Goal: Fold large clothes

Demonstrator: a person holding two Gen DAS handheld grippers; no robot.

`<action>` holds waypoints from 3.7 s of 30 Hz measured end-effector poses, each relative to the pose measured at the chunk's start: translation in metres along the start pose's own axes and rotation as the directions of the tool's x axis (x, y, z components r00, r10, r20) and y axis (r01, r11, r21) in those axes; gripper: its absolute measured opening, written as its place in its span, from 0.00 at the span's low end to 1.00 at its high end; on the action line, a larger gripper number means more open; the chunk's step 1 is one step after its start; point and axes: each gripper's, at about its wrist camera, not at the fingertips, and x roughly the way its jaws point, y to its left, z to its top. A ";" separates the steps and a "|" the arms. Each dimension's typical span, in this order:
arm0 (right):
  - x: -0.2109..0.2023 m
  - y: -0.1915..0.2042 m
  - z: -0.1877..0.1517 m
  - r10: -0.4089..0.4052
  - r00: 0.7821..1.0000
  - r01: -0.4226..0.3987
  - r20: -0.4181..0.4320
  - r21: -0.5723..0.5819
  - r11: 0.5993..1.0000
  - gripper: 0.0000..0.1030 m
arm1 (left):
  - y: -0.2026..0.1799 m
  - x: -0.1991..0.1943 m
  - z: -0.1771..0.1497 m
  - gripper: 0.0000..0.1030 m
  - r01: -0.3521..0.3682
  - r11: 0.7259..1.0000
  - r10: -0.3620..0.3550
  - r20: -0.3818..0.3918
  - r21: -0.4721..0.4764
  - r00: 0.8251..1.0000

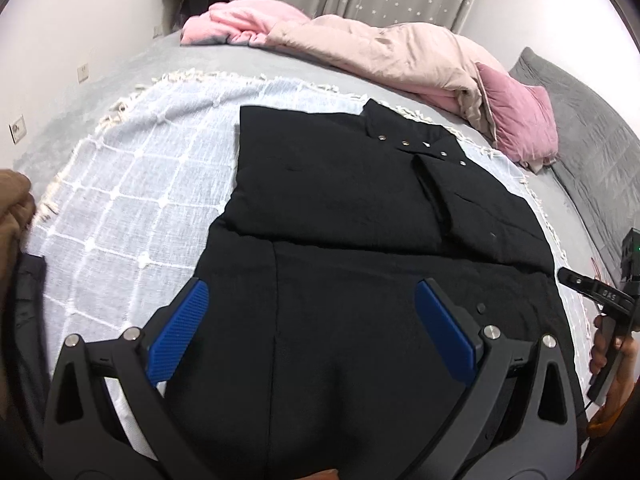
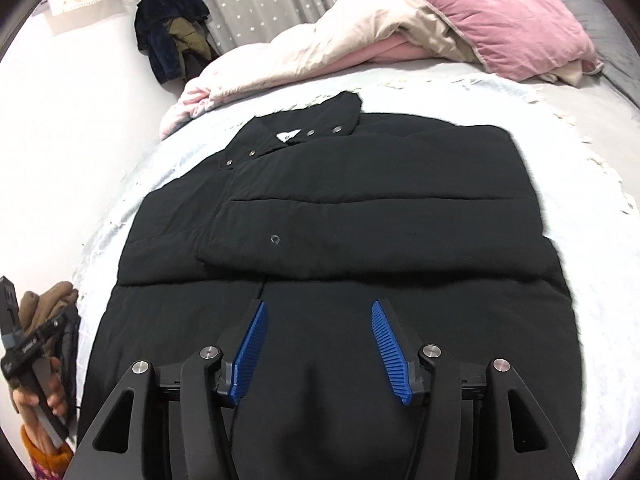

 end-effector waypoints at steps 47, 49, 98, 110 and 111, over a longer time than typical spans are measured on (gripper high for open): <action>-0.139 -0.195 -0.243 0.139 0.976 -0.043 -0.166 0.480 0.876 0.72 | 0.057 -0.071 -0.204 0.89 0.091 0.996 -0.079 -0.487 0.002 0.870; -0.133 -0.196 -0.251 0.246 0.957 -0.129 -0.152 0.537 0.834 0.72 | 0.057 -0.075 -0.203 0.74 0.147 0.988 -0.150 -0.474 -0.043 0.868; -0.249 -0.123 -0.086 0.291 0.739 -0.519 0.607 0.238 0.821 0.08 | 0.003 -0.199 -0.017 0.09 0.131 0.991 -0.120 0.241 -0.030 0.963; -0.071 -0.130 -0.018 -0.014 0.908 -0.165 0.419 0.389 0.906 0.14 | -0.005 -0.020 0.019 0.44 -0.101 0.995 0.103 0.130 -0.019 0.986; -0.060 -0.135 -0.019 -0.037 0.929 -0.123 0.369 0.400 0.908 0.21 | -0.002 -0.007 0.014 0.54 -0.135 0.991 0.135 0.122 -0.011 0.983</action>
